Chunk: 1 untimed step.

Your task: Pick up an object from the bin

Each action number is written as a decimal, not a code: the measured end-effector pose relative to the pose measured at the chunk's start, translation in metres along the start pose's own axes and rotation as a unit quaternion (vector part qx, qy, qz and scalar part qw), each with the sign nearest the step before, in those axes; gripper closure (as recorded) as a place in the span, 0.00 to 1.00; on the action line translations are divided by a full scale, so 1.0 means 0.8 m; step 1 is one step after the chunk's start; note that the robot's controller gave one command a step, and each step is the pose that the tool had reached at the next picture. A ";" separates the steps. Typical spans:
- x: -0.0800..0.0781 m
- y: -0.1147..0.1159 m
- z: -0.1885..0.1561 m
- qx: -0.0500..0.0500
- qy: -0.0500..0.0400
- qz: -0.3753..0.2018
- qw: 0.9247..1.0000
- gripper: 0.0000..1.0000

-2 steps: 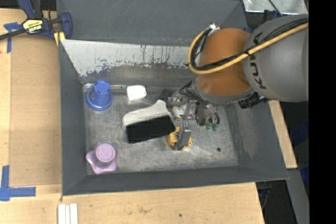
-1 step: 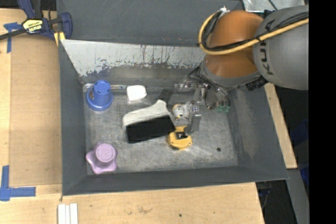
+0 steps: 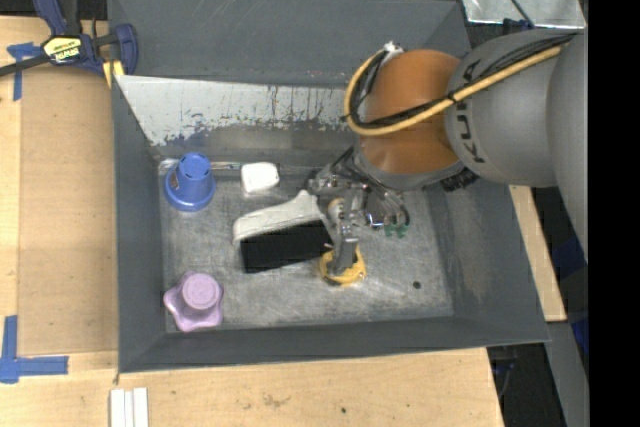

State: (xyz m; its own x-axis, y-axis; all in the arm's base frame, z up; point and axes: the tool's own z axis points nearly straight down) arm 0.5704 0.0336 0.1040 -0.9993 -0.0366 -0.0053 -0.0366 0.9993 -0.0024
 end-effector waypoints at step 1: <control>0.004 0.082 0.037 -0.001 -0.005 -0.060 0.998 1.00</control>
Offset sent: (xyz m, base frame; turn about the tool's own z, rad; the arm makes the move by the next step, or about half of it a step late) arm 0.0000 0.0000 0.0000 0.0000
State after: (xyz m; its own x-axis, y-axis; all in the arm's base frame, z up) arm 0.5651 0.0993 0.0745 -0.9876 -0.1561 -0.0147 -0.1561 0.9877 -0.0013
